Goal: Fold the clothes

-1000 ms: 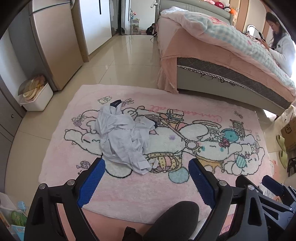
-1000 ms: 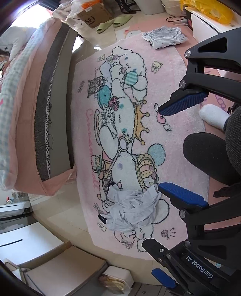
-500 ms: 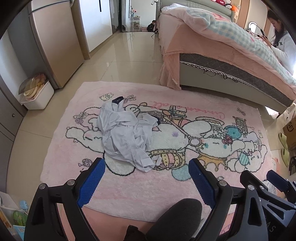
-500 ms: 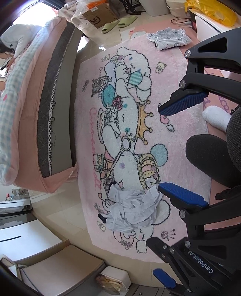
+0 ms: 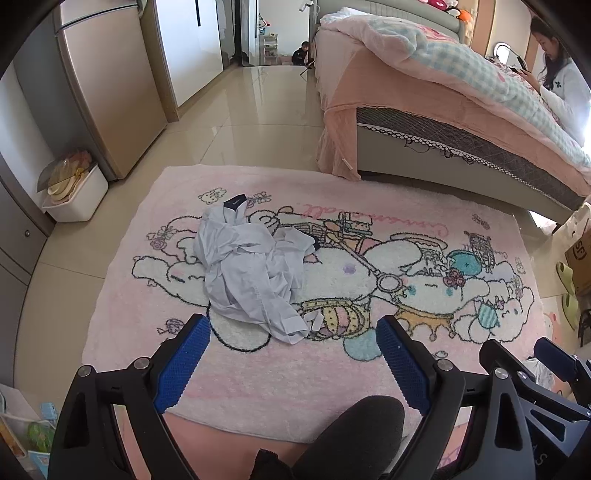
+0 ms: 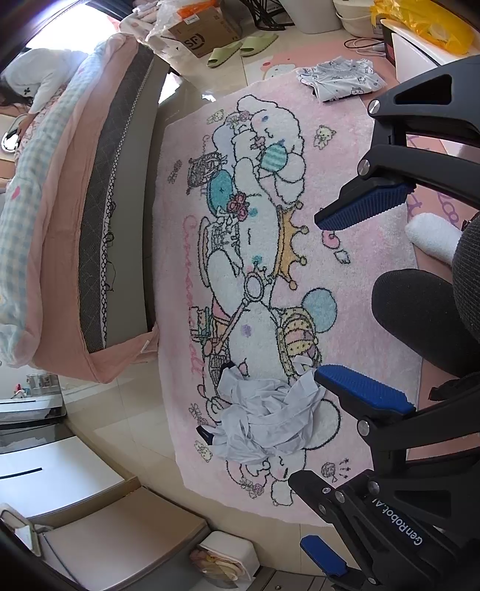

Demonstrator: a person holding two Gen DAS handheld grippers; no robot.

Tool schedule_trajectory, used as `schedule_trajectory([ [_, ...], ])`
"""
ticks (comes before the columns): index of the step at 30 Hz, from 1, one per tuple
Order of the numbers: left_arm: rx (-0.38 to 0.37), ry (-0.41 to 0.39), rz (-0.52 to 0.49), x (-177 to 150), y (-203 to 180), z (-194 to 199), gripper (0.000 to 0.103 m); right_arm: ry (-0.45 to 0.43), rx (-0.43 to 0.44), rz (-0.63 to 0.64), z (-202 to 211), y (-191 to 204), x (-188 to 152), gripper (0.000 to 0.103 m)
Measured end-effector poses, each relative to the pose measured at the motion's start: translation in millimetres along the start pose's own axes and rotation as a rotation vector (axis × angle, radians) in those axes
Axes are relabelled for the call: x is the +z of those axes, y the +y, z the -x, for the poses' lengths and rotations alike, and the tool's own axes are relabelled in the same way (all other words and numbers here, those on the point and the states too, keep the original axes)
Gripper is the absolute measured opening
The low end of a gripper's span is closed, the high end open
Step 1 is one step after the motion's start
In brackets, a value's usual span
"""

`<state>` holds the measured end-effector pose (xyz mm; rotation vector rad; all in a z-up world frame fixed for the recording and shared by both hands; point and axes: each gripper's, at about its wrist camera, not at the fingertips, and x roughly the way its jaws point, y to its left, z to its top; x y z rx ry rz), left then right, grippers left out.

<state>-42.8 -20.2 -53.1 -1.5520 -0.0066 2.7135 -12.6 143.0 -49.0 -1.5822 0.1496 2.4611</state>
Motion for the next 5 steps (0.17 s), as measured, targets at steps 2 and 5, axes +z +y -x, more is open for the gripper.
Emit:
schedule_trajectory([
  [2,0.002,-0.005,0.0,-0.4,-0.1,0.3,0.093,0.0,-0.001,0.0,0.1,0.0,-0.3,0.075],
  [5,0.007,-0.006,-0.005,-0.4,-1.2,0.0,0.093,-0.001,0.0,0.004,-0.1,-0.1,-1.1,0.075],
])
